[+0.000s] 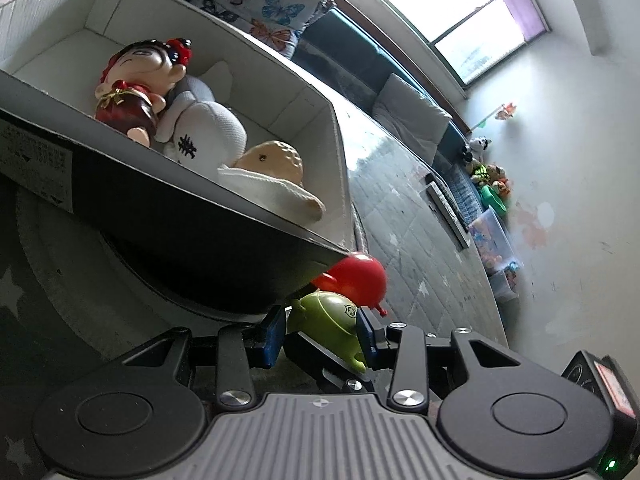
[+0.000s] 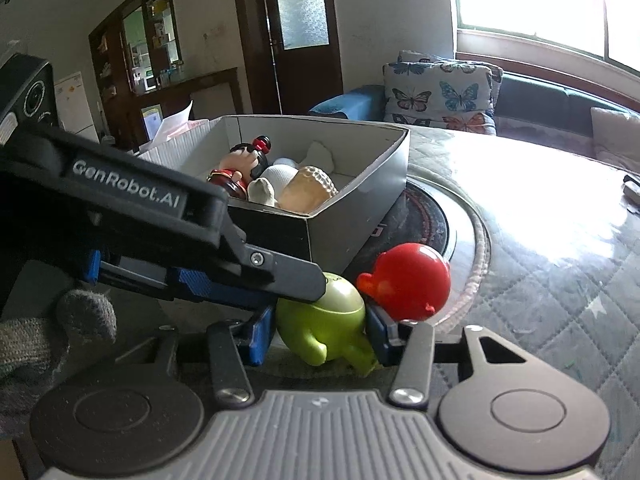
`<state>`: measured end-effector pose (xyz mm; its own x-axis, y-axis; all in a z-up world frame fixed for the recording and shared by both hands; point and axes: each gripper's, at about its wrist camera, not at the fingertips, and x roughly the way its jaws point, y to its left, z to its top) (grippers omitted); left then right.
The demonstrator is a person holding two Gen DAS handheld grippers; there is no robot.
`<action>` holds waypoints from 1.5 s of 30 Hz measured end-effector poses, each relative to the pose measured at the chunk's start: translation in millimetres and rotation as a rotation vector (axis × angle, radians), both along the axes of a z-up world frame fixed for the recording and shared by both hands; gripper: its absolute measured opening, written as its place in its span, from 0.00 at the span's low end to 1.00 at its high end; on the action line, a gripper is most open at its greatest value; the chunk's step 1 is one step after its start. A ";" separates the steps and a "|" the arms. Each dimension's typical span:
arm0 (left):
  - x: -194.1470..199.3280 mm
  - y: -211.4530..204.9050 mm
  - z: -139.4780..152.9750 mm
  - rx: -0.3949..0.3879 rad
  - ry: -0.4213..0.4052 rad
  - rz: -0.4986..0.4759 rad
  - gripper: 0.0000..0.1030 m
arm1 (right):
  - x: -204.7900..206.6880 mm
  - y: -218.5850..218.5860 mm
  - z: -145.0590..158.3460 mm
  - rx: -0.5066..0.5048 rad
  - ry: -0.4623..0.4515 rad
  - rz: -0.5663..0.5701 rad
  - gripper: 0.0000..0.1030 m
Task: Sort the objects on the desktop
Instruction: 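Reach the right gripper to the green android figure and grasp it, then carry the green android figure into the gray box and release it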
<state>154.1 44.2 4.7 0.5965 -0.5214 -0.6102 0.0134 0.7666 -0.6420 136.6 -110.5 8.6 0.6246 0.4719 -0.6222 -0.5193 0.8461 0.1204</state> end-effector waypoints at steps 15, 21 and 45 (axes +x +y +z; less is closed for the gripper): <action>-36.9 21.5 68.8 0.036 -0.191 -0.001 0.38 | -25.2 12.9 59.5 0.039 -0.131 0.052 0.47; -13.2 48.1 87.8 0.064 -0.214 0.067 0.38 | 10.8 43.2 77.7 0.061 -0.144 0.116 0.47; 55.9 90.8 52.6 0.122 -0.031 0.078 0.38 | 90.7 98.3 40.0 0.039 0.084 0.197 0.48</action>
